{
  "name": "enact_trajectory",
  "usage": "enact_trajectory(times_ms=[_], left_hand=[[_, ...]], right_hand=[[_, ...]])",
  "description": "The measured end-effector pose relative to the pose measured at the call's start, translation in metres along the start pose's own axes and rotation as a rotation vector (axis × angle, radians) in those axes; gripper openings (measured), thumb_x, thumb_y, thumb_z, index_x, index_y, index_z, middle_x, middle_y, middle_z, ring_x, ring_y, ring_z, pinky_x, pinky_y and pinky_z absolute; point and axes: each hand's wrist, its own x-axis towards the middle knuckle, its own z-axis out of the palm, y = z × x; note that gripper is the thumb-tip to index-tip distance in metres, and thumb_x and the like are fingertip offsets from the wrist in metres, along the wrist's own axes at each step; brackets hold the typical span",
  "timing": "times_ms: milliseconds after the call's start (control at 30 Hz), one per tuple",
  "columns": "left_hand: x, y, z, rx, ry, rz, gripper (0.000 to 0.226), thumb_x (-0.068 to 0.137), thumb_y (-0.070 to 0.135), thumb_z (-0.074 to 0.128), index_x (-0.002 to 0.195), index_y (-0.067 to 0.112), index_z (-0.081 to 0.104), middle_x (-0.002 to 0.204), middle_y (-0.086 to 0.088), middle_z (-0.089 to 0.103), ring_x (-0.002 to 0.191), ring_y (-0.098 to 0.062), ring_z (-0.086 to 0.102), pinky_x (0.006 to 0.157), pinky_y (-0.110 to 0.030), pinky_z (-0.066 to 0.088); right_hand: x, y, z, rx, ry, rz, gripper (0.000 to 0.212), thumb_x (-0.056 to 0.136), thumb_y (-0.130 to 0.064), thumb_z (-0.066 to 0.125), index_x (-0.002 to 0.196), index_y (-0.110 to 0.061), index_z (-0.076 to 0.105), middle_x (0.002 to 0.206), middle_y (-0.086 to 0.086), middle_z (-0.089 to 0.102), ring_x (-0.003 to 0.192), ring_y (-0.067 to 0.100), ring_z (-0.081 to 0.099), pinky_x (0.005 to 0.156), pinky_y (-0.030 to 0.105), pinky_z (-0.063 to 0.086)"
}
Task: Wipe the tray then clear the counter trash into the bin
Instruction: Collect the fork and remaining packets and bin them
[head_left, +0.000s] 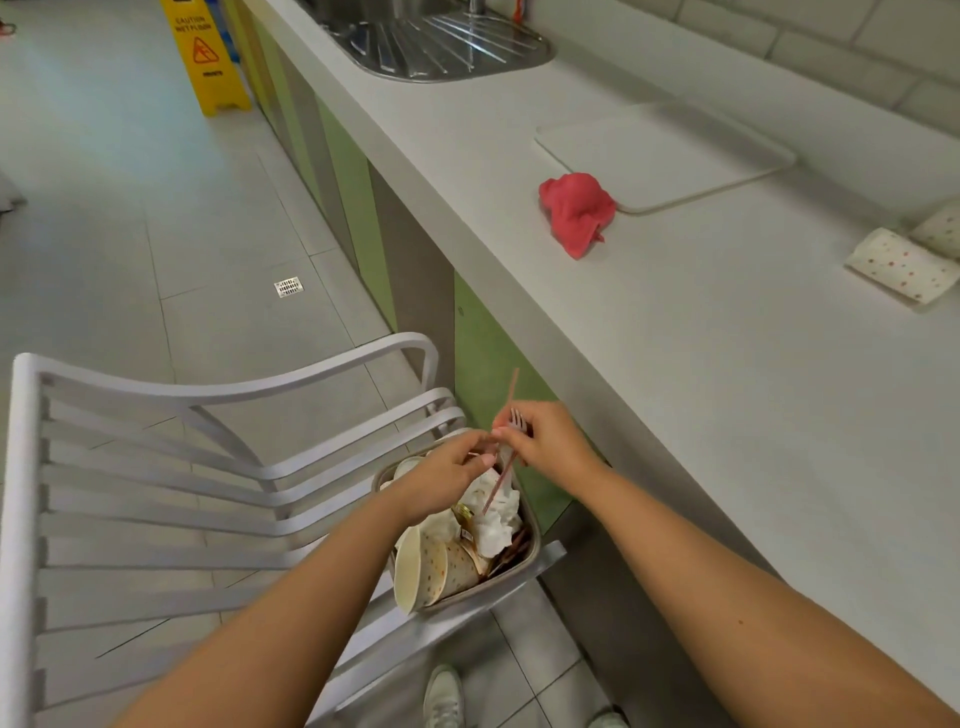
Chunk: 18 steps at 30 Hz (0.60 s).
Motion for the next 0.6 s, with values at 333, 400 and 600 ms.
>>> enact_trajectory(times_ms=[333,400,600], left_hand=[[-0.006,-0.015,-0.005,0.017,0.065,-0.078,0.033,0.098,0.019,0.044,0.131,0.02,0.047,0.127,-0.001,0.054,0.115,-0.013,0.051,0.091,-0.021,0.036],[-0.008,-0.017,-0.005,0.024,0.071,-0.089,0.032,0.098,0.019,0.044,0.13,0.02,0.047,0.125,0.0,0.054,0.115,-0.013,0.051,0.091,-0.022,0.036],[-0.01,-0.024,-0.006,0.048,0.088,-0.116,0.029,0.098,0.019,0.045,0.126,0.02,0.05,0.126,-0.002,0.056,0.116,-0.016,0.052,0.099,-0.026,0.039]], right_hand=[[-0.009,0.053,0.014,-0.217,-0.182,0.117,0.011,0.089,-0.01,0.061,0.093,-0.003,0.068,0.087,0.006,0.066,0.074,0.01,0.054,0.068,0.019,0.038],[-0.007,0.055,0.016,-0.228,-0.205,0.125,0.012,0.089,-0.011,0.061,0.096,-0.003,0.067,0.096,0.01,0.068,0.079,0.012,0.054,0.072,0.019,0.038],[-0.003,0.06,0.025,-0.328,-0.299,0.116,0.016,0.09,-0.001,0.055,0.102,-0.001,0.065,0.106,0.012,0.066,0.097,0.022,0.061,0.075,0.019,0.039]])
